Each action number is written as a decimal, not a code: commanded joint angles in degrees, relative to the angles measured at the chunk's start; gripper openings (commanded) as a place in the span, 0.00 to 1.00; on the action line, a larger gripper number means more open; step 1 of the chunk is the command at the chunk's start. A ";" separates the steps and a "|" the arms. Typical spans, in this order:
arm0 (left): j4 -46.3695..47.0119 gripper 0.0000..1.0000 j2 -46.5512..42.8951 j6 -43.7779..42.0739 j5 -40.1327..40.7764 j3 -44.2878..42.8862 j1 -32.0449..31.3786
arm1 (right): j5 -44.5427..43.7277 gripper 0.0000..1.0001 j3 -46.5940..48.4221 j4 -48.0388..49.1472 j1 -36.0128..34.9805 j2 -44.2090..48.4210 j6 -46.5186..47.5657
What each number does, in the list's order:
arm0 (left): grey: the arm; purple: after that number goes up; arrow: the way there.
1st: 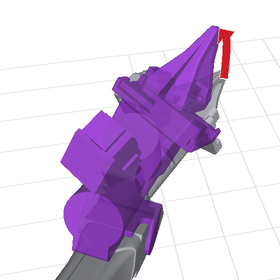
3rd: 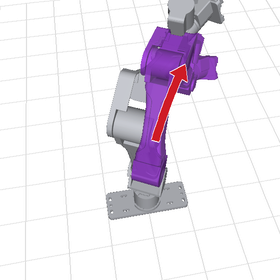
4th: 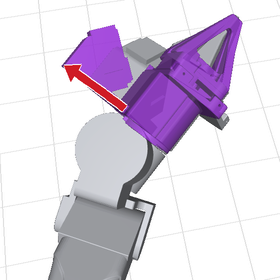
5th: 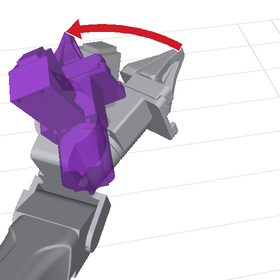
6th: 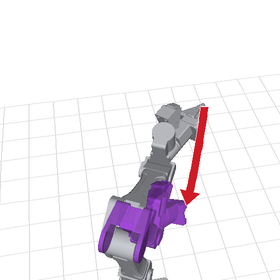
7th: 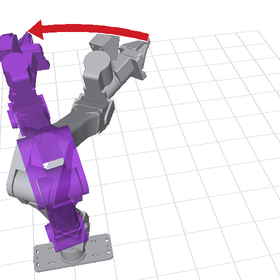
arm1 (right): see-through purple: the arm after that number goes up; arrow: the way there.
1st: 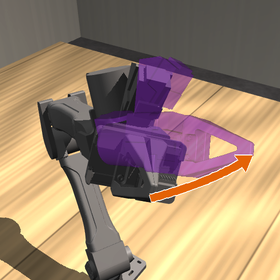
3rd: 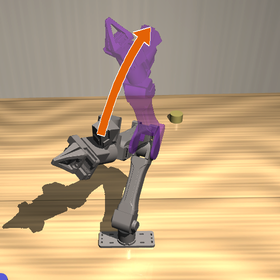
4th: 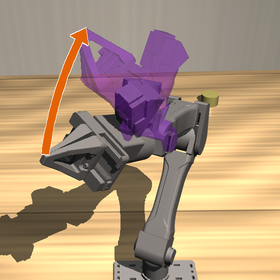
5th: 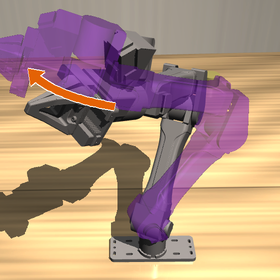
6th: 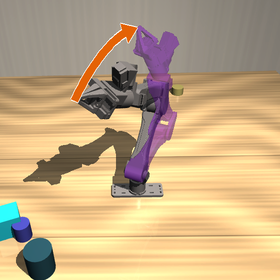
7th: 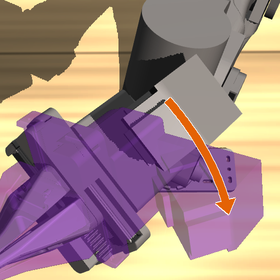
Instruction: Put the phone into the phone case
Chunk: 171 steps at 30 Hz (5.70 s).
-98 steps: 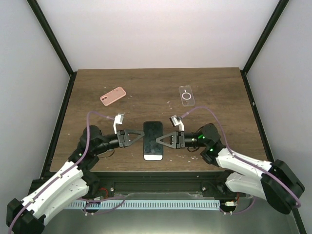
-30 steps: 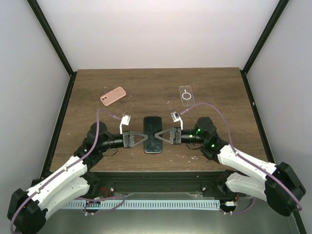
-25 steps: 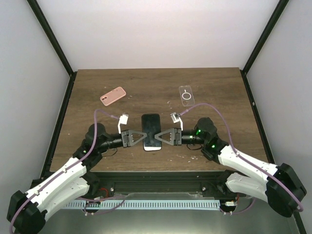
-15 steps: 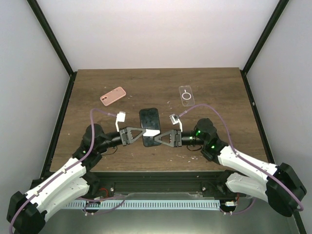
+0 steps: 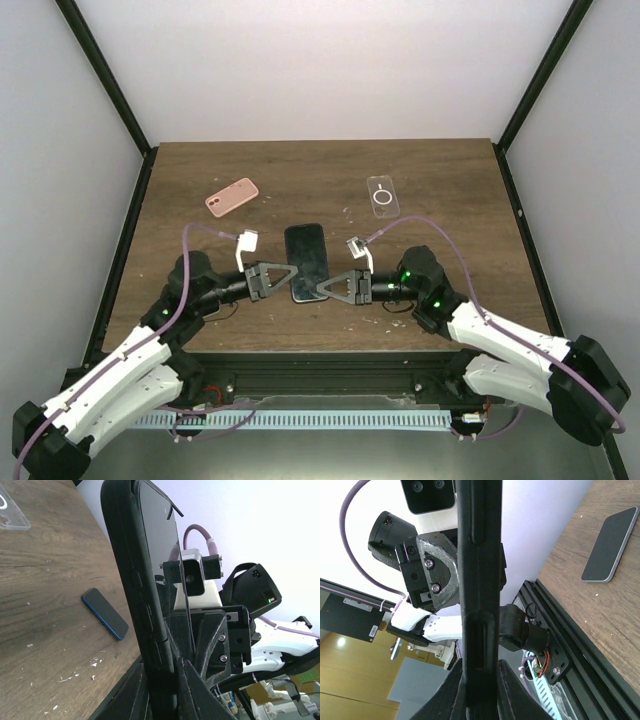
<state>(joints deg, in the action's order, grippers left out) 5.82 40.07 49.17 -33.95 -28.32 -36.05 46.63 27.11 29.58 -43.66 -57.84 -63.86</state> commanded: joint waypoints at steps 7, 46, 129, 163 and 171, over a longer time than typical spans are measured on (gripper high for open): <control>6.56 0.08 -1.26 -0.73 0.18 2.17 0.92 | 0.81 0.02 1.13 0.67 -0.02 1.50 3.07; 16.49 0.00 1.21 -1.39 -11.39 2.96 0.97 | -3.64 0.44 7.89 -12.33 -2.48 5.43 19.41; 7.47 0.10 19.39 15.51 -1.38 4.16 0.87 | 5.83 0.01 3.18 14.66 14.74 -23.46 -4.39; -31.09 0.97 11.03 -3.37 22.77 -5.19 1.47 | -0.66 0.16 16.64 -12.68 19.71 -46.74 20.67; -31.67 0.97 10.89 -3.67 22.80 -5.94 1.45 | -7.22 0.44 19.46 -22.95 20.36 -46.56 24.72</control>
<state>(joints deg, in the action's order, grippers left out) -24.69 51.46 46.61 -12.34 -32.16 -34.85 43.62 43.79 11.90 -24.10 -104.75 -42.65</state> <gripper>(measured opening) 0.968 0.391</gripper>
